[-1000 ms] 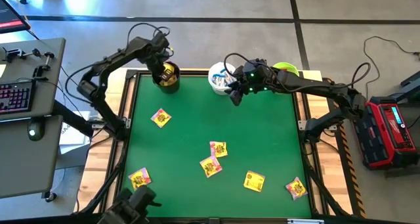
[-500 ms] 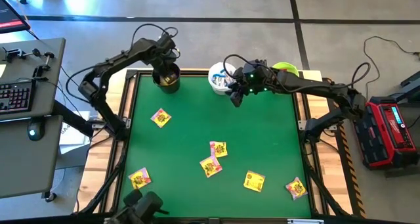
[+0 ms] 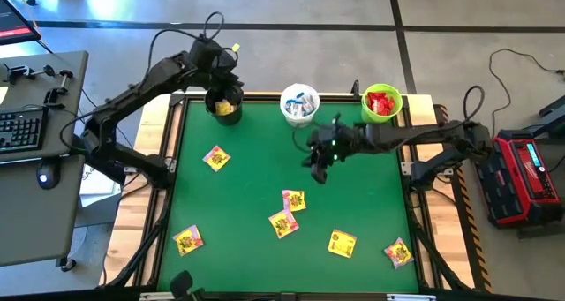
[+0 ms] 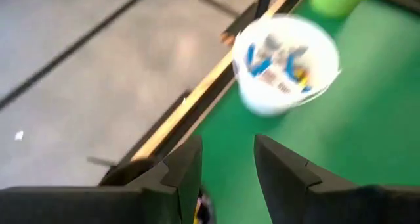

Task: Sort candy by brand, put in halloween buckets
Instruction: Put the yellow candy into the black bucket

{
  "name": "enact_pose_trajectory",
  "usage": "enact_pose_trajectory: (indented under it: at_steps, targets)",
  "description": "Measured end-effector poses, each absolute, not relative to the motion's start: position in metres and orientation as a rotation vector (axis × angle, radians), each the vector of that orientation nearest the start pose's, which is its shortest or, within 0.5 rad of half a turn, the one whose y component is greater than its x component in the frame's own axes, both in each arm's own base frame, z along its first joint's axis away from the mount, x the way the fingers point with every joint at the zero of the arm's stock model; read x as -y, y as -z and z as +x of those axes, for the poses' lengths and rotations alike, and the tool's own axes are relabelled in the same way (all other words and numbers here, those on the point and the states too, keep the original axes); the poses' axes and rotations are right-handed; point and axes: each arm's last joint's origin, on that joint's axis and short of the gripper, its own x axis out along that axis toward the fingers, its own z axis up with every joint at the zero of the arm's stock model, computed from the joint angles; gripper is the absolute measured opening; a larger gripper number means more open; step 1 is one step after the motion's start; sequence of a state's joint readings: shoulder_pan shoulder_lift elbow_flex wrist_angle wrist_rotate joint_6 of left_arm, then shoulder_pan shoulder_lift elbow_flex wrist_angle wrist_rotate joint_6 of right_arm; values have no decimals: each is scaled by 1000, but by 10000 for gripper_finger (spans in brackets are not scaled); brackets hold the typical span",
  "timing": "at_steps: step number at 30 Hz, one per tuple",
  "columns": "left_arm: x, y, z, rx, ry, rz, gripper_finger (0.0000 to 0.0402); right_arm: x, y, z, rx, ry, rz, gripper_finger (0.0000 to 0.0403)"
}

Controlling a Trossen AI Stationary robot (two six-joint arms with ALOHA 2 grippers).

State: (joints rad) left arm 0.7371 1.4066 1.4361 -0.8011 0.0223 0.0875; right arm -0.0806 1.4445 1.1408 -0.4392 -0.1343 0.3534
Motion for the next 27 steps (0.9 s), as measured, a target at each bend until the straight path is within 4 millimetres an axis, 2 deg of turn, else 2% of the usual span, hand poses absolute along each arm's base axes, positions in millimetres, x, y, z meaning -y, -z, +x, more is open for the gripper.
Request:
enact_pose_trajectory:
  at_steps: [3, 5, 11, 15, 18, 22, 27]
  targets:
    - [-183, -374, 215, -709, -623, -185, 131, 4, -270, 307, -774, 39, 503, 6]
    - [-177, -377, 218, -693, -603, -171, 131, -5, -259, 306, -785, 40, 580, 12]
    - [-165, -380, 229, -633, -511, -163, 131, -27, -225, 298, -845, 103, 815, 86]
    - [-156, -368, 238, -537, -483, -155, 131, -35, -201, 301, -871, 167, 920, 144]
    - [-146, -356, 243, -453, -456, -141, 131, -35, -185, 307, -899, 236, 946, 170]
    - [-131, -341, 239, -415, -434, -123, 131, -33, -165, 315, -924, 311, 984, 180]
    - [-116, -329, 217, -403, -456, -137, 131, -32, -143, 323, -937, 374, 1007, 181]
